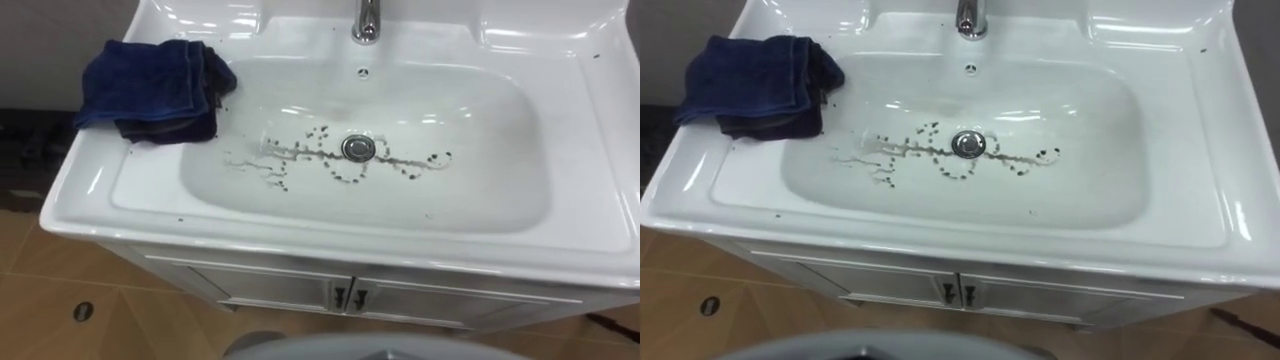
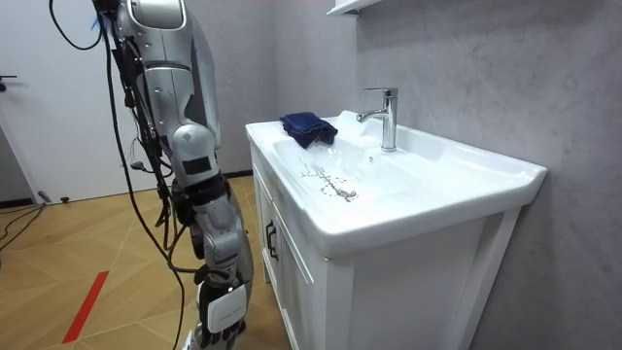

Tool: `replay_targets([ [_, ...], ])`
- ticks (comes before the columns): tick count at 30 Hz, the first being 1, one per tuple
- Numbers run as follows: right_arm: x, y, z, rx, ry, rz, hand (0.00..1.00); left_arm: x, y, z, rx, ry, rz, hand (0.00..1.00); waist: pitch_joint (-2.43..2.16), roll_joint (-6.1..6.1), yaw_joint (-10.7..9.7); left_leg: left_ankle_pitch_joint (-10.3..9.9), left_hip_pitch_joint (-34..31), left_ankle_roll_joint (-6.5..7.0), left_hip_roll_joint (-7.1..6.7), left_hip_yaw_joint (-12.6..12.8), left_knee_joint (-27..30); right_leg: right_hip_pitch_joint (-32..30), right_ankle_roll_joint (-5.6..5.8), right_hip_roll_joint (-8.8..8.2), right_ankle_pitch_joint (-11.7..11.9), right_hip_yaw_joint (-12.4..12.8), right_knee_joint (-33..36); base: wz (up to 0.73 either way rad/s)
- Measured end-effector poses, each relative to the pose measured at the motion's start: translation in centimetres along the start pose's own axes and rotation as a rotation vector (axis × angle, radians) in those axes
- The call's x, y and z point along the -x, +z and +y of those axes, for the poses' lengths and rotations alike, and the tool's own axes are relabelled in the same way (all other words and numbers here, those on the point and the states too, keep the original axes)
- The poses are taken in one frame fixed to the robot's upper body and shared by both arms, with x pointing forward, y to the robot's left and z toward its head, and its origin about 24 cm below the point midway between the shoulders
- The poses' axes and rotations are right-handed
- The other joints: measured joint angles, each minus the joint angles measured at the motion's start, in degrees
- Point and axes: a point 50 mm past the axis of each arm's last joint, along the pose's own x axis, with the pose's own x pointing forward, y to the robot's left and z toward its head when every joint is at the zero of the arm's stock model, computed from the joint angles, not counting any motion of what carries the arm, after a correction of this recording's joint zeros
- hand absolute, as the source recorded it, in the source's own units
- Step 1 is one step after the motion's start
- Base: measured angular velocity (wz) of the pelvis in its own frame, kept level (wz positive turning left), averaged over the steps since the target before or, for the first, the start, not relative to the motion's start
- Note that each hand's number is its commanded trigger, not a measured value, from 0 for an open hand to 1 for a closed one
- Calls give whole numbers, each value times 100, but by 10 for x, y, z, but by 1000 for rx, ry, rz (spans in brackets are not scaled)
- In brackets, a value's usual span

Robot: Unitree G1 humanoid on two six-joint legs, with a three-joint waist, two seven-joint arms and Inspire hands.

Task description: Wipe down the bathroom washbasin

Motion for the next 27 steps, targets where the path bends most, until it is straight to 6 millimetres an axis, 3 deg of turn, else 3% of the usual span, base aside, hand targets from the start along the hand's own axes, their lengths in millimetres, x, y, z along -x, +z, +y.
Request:
replay_targets([
  [7, 1, -1, -3, -6, -4, 18, 0, 1, -11, 4, 109, 24, 9, 0, -2, 29, 21, -1, -54, 1, -24, -43, 63, 36, 16, -26, -10, -138, -24, 6],
  [15, 2, -2, -7, 17, -17, 34, 0, 3, -30, 9, 241, 15, 57, 0, -9, 157, 15, -9, -118, 14, -42, -45, 129, 34, 39, -47, -24, -208, -11, 5],
  [22, 6, -9, -17, -33, -39, 66, 0, 8, -57, 17, 330, -1, 168, 0, -70, 227, 59, -8, -80, 15, -57, -99, 72, 61, 39, -48, -23, -268, -6, 2],
  [24, 6, -13, -19, -36, -54, 75, 0, 9, -58, 19, 349, 14, 177, 0, -84, 271, 139, -2, -72, 21, -58, -116, 71, 70, 38, -48, -23, -289, 5, 6],
  [27, 8, -16, -27, -36, -93, 79, 0, 12, -61, 32, 365, 97, 187, 0, -70, 354, 294, 18, -3, 26, -61, -117, 33, 134, 37, -54, -23, -303, -2, 1],
])
